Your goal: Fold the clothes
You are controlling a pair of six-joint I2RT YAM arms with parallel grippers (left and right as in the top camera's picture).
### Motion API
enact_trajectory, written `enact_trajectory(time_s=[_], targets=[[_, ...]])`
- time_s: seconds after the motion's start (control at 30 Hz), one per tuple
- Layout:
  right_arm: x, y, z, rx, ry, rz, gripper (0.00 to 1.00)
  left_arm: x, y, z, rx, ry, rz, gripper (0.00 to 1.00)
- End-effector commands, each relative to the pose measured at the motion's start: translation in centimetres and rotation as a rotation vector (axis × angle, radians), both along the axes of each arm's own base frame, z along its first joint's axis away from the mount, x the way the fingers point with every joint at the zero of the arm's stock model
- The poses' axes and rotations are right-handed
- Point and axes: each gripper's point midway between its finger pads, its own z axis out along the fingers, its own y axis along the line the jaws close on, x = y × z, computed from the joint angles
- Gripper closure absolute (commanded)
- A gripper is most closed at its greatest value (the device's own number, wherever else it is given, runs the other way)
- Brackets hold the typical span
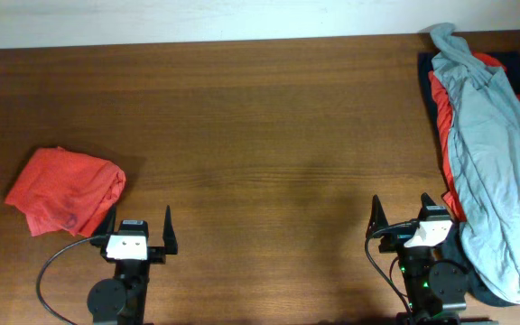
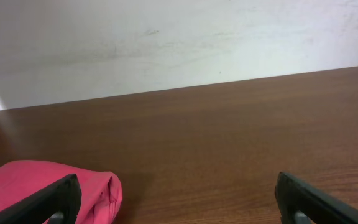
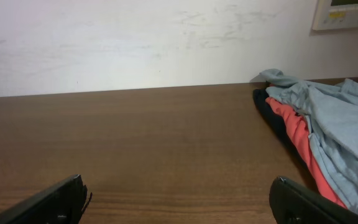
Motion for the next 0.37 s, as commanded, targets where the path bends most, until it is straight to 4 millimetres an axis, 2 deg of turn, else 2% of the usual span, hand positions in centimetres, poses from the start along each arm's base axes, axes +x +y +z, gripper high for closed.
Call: enact_trajectory(time_s=[0.0, 0.33], targets=[[-0.02, -0.08, -0.20, 0.007, 0.003, -0.008, 0.01, -0.04, 0.25, -0.13, 0.002, 0.003, 0.012, 0.01], [-0.02, -0.08, -0.20, 0.007, 0.003, -0.008, 0.01, -0.04, 0.25, -0.13, 0.002, 0.003, 0.012, 0.01]])
